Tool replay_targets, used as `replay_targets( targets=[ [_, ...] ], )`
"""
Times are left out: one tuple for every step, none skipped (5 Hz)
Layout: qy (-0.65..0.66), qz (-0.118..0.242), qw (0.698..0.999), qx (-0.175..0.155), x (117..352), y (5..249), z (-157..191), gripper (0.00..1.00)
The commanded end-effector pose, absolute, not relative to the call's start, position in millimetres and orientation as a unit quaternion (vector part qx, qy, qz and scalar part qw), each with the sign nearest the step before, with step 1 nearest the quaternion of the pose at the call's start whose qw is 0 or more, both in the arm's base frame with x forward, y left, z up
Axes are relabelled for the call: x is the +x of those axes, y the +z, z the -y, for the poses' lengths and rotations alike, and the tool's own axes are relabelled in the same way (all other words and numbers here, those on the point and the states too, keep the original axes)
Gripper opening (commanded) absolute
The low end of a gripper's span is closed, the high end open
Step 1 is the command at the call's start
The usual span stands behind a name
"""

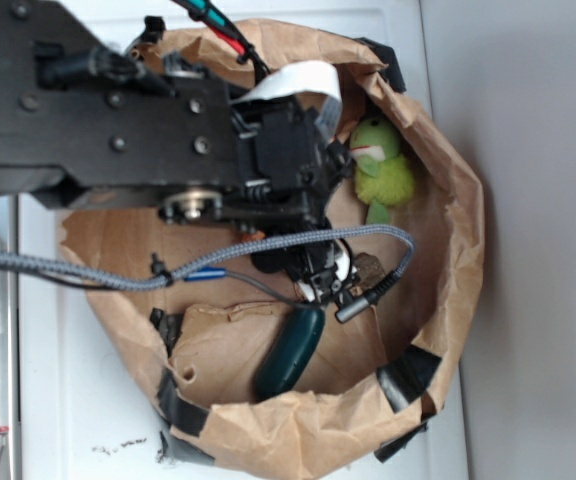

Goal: Grab the green animal.

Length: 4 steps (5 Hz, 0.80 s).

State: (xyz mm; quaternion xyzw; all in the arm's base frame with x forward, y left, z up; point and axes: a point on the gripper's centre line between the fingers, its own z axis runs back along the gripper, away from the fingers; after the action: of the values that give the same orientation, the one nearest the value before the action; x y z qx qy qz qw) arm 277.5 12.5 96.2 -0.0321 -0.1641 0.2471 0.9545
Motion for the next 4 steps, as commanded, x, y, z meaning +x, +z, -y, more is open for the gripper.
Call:
replay_targets(
  targets=[
    [0.380,0.213,0.899,-0.040,306,85,-33,1.00],
    [0.382,0.214,0.899,-0.018,324,70,-36,1.00],
    [0.379,0.220,0.899,-0.008,334,64,-34,1.00],
    [0.387,0.230,0.893,-0.013,345,70,-34,1.00]
  ],
)
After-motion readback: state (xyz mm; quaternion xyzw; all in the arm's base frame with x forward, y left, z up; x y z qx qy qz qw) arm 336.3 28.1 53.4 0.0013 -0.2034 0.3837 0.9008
